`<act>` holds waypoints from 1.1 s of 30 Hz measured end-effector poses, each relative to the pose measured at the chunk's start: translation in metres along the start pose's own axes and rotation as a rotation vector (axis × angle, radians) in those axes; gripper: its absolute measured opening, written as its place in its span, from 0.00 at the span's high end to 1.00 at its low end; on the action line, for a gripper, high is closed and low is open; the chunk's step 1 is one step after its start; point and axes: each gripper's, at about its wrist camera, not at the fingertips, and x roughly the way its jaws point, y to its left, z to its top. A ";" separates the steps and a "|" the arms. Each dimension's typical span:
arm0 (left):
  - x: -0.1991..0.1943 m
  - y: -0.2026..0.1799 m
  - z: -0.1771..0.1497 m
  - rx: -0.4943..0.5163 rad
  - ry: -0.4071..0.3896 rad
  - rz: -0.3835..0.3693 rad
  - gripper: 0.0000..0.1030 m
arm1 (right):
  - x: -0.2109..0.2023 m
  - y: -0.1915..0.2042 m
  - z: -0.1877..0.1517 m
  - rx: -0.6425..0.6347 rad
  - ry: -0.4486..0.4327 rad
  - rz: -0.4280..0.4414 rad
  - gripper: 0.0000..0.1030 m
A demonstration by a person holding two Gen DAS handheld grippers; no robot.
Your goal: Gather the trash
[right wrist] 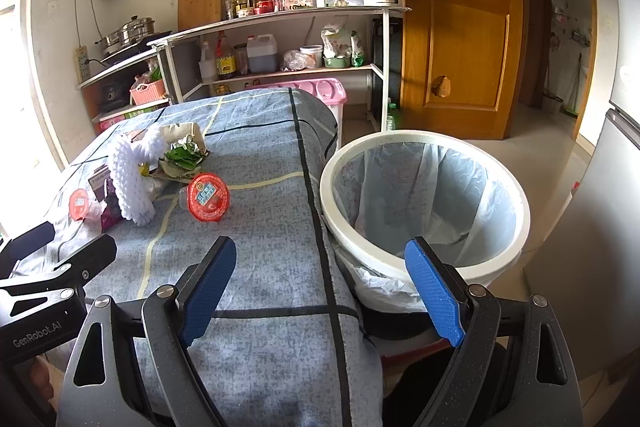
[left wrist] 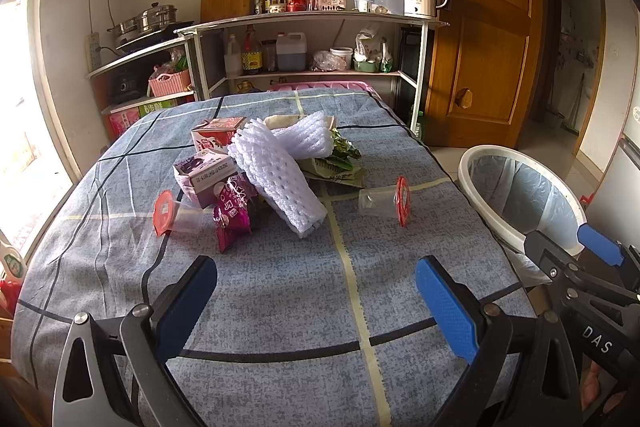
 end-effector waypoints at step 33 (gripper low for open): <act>-0.001 -0.001 0.001 0.000 -0.002 -0.002 0.02 | -0.004 0.000 0.001 -0.005 -0.006 -0.003 0.16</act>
